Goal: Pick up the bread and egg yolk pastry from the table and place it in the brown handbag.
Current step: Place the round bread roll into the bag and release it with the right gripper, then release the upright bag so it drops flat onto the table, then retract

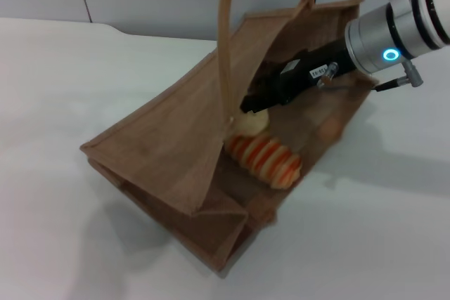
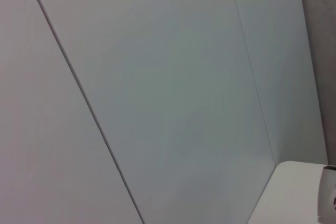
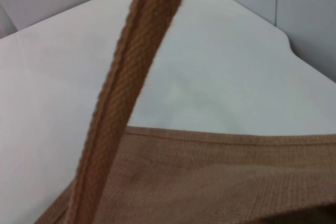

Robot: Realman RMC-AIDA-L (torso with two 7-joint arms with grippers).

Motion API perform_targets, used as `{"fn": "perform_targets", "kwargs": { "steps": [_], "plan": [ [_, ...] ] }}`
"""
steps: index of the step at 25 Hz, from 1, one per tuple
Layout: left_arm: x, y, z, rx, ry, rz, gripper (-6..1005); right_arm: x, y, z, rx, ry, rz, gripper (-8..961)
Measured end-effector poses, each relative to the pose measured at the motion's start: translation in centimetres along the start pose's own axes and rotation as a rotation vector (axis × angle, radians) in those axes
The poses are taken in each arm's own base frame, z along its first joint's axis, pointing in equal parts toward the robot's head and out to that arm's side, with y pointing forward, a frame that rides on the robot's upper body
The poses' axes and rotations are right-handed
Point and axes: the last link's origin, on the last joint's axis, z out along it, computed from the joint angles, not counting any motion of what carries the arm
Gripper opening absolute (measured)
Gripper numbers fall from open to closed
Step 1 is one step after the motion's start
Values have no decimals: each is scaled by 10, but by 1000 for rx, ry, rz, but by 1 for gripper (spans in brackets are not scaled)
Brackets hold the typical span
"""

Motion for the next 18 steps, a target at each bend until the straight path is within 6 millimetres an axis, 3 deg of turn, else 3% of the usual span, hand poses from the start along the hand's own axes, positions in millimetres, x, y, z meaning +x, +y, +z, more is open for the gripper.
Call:
{"fn": "perform_targets", "kwargs": {
  "steps": [2,11,14,15,18],
  "plan": [
    [-1,0,0,2,-1,-2,111,0,0,0,3,-1,1,650],
    [-13,-9,-7,43,-7,-30,117,6,-2,0,7,4,14,675],
    [-26,-17,-12,78,-19,-55,119,21,-5,-4,9,16,42,674],
    [-31,-20,-14,88,-23,-66,120,34,-10,-13,25,10,71,673],
    [-39,-23,-19,98,-21,-78,122,48,-17,-26,66,7,103,673]
  ]
}}
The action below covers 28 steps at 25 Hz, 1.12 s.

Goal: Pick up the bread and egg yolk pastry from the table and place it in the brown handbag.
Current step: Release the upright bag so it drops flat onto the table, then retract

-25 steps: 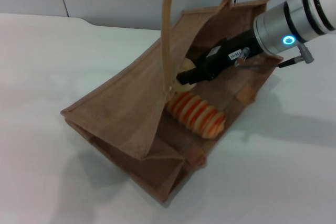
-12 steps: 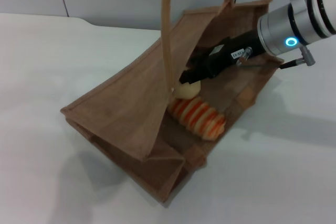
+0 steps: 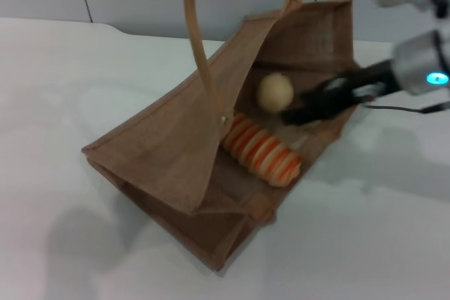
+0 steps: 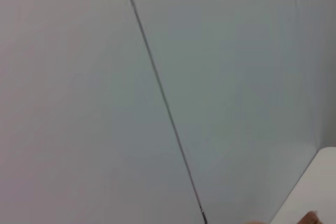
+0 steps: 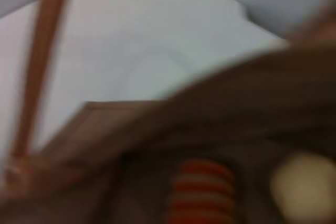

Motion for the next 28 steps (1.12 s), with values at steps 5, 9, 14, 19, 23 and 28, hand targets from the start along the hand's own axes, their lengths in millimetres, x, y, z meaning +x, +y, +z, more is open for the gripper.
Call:
{"fn": "perform_targets", "kwargs": {
  "steps": [5,9,14,19,23,28],
  "plan": [
    [-7,-2,-3,7,8,0,125,29,-25,-38,160,26,71,671],
    [-11,-4,-5,20,20,-23,149,40,-34,-61,201,-26,120,670],
    [-18,-10,-3,39,39,-78,257,51,-46,-87,270,-114,166,665],
    [-36,-23,-12,60,131,-202,466,59,-54,-105,302,-263,145,665],
    [-53,-27,-17,107,209,-194,645,69,-55,-112,307,-468,76,665],
    [-87,-21,-9,207,236,-134,795,92,-60,-102,413,-709,-31,665]
  ]
}}
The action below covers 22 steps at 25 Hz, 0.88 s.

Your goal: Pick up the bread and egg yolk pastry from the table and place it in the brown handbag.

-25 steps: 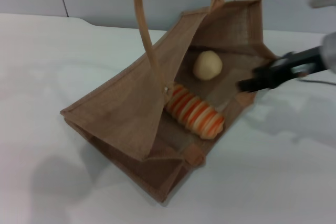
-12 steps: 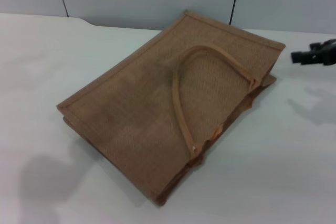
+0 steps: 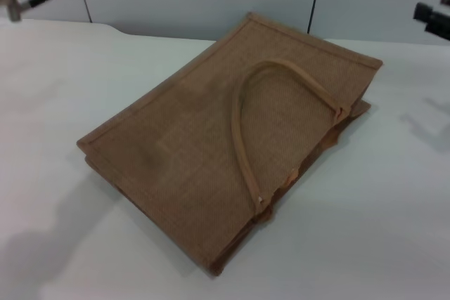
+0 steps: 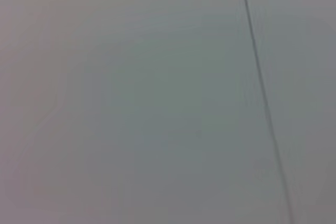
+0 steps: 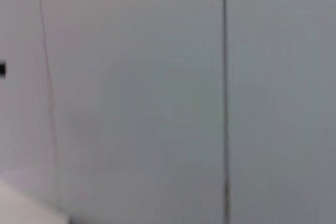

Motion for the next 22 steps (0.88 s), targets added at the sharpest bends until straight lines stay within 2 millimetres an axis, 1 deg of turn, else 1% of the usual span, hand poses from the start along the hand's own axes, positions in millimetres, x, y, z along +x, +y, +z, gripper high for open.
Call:
{"fn": "perform_targets", "kwargs": {
  "steps": [1,2,4,5,6,10,13,16,19,20,22],
  "plan": [
    [-6,2,1,23,1,26,808,0,0,0,0,0,0,665],
    [-11,5,3,48,0,54,821,6,0,-1,27,-33,-22,665],
    [-18,9,4,87,-2,94,847,19,3,-2,81,-90,-66,665],
    [-27,12,5,134,-6,113,847,31,9,0,142,-147,-129,665],
    [-27,12,5,134,-6,113,846,31,9,0,142,-147,-129,665],
    [-47,11,3,198,-31,71,845,49,28,4,370,-254,-337,665],
    [-63,9,5,217,-60,39,844,56,43,9,572,-237,-490,665],
    [-77,11,9,213,-90,56,844,62,49,17,626,-146,-607,665],
    [-87,19,12,193,-116,108,834,68,51,22,620,-94,-614,665],
    [-92,22,12,184,-126,129,825,68,50,21,616,-96,-594,665],
    [-99,26,11,178,-139,137,806,71,47,18,609,-115,-498,665]
  ]
}}
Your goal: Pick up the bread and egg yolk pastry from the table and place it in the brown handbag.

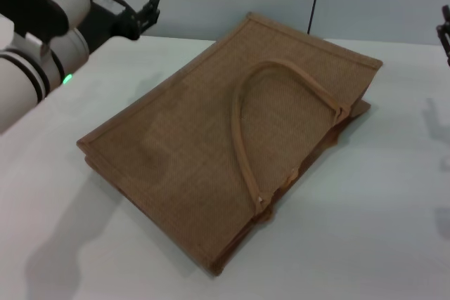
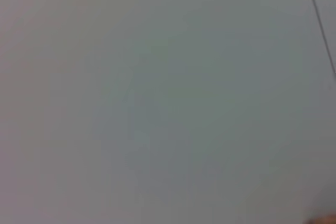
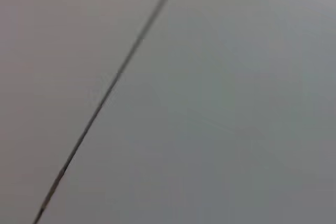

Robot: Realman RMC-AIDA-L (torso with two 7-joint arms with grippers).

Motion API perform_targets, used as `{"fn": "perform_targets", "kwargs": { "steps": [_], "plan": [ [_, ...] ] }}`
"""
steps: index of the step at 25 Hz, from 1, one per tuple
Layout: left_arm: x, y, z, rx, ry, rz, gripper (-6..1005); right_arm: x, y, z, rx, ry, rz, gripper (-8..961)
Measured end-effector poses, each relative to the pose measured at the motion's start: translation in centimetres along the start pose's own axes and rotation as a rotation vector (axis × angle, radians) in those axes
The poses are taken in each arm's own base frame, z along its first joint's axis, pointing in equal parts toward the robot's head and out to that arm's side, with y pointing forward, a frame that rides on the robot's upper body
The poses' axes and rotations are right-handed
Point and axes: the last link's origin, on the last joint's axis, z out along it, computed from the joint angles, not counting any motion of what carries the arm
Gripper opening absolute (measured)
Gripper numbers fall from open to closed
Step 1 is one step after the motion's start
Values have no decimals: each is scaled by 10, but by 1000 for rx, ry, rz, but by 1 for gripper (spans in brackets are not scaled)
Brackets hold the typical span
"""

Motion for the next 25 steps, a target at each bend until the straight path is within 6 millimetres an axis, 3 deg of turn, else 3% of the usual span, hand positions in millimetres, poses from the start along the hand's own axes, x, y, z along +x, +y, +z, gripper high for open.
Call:
{"fn": "perform_targets", "kwargs": {
  "steps": [5,12,25],
  "plan": [
    [-17,10,0,-13,-27,-48,747,7,-2,-1,-10,34,168,665],
    [-18,14,-2,-20,-12,-63,715,12,2,-2,-43,69,394,665],
    [-18,14,-2,-23,-2,-81,714,18,8,5,-83,153,513,665]
  ]
}}
